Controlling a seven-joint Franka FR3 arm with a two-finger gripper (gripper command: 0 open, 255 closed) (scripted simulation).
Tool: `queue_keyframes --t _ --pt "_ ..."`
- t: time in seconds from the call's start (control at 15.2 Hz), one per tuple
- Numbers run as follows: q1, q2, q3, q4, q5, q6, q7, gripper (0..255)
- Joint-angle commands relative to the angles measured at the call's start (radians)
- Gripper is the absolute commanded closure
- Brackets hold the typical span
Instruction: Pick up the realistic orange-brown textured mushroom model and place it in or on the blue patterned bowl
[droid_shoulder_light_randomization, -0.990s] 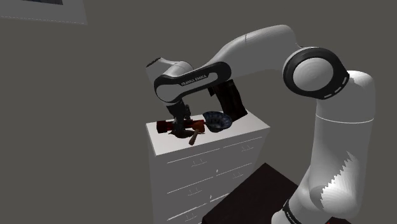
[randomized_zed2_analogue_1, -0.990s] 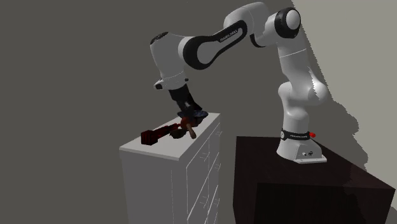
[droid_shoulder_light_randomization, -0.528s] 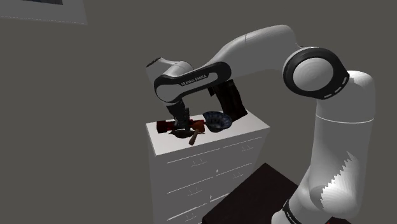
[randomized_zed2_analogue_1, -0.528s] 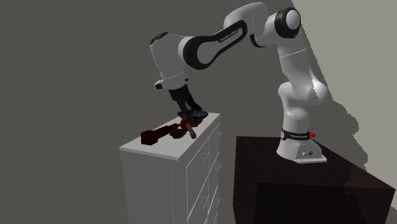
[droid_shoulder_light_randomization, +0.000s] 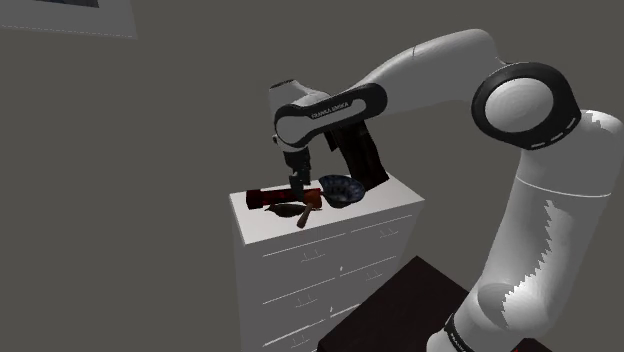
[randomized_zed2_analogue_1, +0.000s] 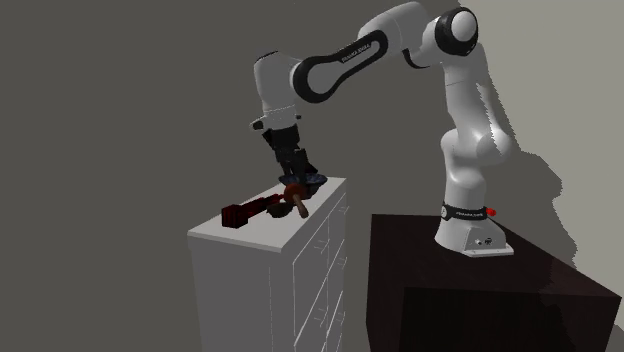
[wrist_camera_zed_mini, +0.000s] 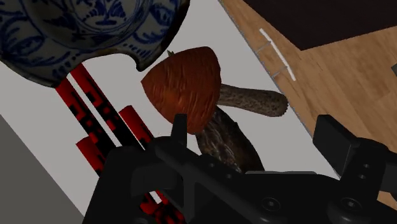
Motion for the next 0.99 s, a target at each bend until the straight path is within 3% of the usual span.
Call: queue_keyframes --t 0.0,0.13,0.2,0.66,0.92 --pt "-0.071 -0.035 -0.012 -0.050 0.085 0.084 -0.212 0" --pt "-0.135 -0.032 -0.028 -0.057 0.179 0.129 -0.420 0" --pt "-0.147 -0.028 -0.031 -0.055 0.195 0.134 -0.455 0" --pt "-0.145 0.003 -0.031 -0.120 0.188 0.230 -0.450 0" --pt "-0.145 0.003 -0.031 -0.120 0.188 0.230 -0.450 0"
